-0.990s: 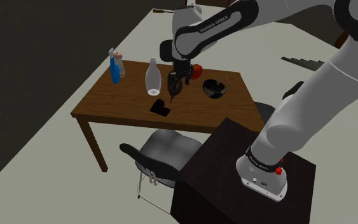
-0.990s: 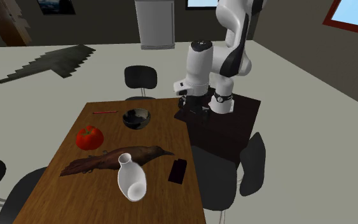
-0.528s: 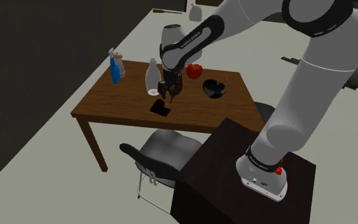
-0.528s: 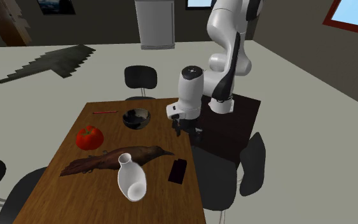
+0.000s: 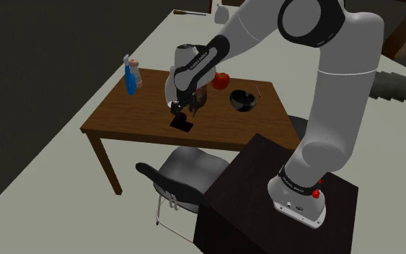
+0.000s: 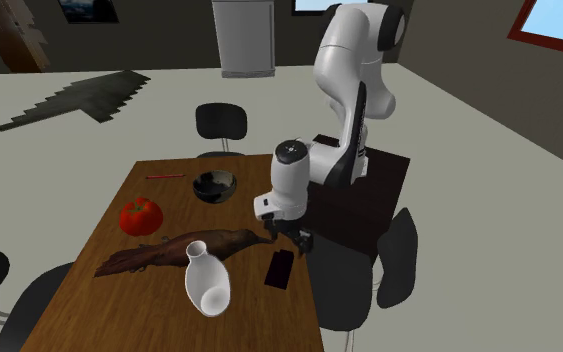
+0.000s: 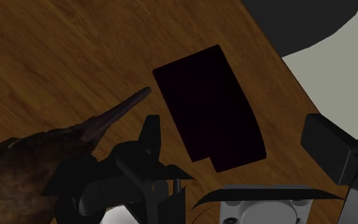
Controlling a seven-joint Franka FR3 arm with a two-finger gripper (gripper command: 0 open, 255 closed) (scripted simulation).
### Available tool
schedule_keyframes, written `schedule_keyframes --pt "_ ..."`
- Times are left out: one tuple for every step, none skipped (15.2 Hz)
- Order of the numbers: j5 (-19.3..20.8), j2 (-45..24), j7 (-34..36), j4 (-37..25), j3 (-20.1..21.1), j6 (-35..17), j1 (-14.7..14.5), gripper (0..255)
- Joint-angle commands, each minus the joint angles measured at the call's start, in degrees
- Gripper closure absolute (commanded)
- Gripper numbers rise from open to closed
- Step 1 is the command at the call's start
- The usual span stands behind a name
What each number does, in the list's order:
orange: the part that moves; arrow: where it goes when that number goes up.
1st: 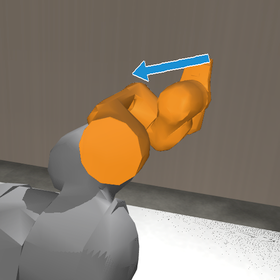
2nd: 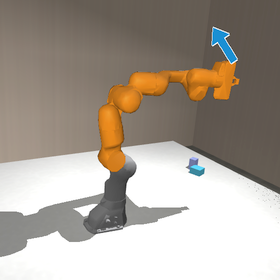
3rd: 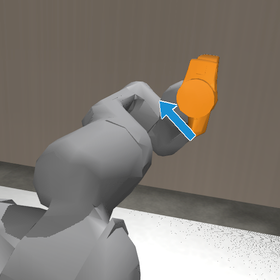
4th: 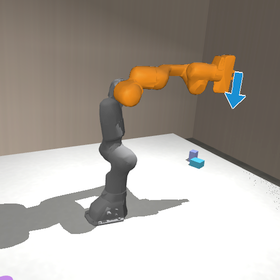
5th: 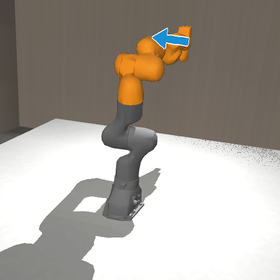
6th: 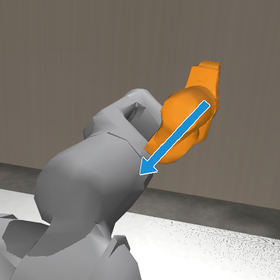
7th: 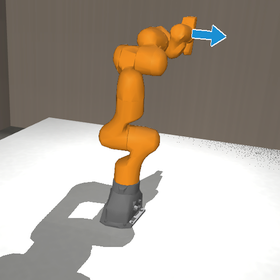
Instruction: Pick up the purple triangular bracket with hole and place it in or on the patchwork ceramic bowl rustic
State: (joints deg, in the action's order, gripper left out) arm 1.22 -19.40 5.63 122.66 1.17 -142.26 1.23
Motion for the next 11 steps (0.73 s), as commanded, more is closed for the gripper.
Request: schedule_keyframes --pt "0.0 -1.6 0.1 -0.3 0.0 -1.4 0.0 0" --pt "0.1 -2.2 0.1 -0.2 0.0 -2.0 0.0 0" --pt "0.1 -2.8 0.1 -0.3 -0.1 -2.6 -0.1 0" --pt "0.1 -3.5 0.1 -0.3 -0.1 -3.3 -0.1 0" --pt "0.1 -3.8 0.1 -0.3 -0.1 -3.6 -0.1 0" --pt "0.1 -3.8 0.1 -0.3 -0.1 -3.6 -0.1 0" --pt "0.1 -3.8 0.1 -0.3 -0.1 -3.6 -0.1 0" --pt "0.1 -3.8 0.1 -0.3 -0.1 -3.6 -0.1 0" --pt "0.1 -3.8 0.1 -0.3 -0.1 -3.6 -0.1 0" --pt "0.1 -3.8 0.1 -0.3 -0.1 -3.6 -0.1 0" --pt "0.1 -3.8 0.1 -0.3 -0.1 -3.6 -0.1 0"
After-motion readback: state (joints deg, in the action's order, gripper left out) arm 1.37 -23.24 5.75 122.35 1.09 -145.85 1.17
